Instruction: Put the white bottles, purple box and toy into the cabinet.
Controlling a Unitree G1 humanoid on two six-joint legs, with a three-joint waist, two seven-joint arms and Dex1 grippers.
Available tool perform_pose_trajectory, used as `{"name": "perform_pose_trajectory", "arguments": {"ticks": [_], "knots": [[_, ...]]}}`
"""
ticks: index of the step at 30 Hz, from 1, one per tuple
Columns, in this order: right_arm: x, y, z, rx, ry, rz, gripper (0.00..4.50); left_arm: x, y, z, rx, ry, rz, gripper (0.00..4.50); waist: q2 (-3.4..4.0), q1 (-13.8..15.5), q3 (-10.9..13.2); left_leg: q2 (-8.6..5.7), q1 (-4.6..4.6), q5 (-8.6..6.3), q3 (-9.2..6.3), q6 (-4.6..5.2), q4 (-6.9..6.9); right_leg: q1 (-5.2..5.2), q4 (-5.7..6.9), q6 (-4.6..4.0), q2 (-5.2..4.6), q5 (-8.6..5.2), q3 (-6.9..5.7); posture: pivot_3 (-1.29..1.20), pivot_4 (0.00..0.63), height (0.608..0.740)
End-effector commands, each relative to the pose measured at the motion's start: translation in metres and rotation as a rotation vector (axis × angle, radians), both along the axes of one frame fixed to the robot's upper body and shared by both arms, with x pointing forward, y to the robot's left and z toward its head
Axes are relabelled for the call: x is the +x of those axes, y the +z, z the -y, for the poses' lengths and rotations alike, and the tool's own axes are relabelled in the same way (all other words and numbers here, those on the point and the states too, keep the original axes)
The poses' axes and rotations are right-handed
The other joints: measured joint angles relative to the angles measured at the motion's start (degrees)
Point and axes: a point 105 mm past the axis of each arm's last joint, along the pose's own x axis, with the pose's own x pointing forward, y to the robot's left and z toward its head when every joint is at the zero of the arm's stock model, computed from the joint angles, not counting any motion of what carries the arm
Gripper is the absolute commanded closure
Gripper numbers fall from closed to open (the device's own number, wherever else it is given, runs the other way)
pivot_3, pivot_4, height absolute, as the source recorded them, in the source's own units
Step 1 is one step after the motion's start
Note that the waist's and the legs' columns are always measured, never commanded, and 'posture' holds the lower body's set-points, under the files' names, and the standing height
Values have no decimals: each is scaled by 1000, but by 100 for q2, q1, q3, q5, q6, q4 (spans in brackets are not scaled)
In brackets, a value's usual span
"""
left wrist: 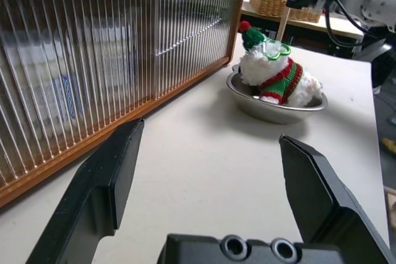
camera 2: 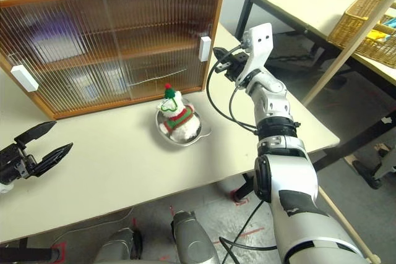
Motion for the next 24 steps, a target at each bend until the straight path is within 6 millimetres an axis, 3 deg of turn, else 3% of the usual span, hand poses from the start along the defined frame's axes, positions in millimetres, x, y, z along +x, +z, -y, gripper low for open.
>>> {"name": "perform_pose_trajectory", "arguments": {"ticks": [1,8,24], "knots": [[1,3,-4,-15,21,4,4472,-2,1,4,6,-12,21,0,0,26,0,0,0,0,0,0,-1,0,0,-1,0,0,0,-185,84,740],[2,2,-11,-27,52,0,4472,-4,6,3,-50,0,42,0,1,66,0,1,2,0,1,0,-2,0,1,-4,0,-1,0,-174,83,740],[-3,5,-61,11,224,9,4472,-7,3,-3,-30,15,37,0,1,133,0,6,11,0,1,0,-2,-9,37,-18,4,-7,-3,-157,93,740]]}}
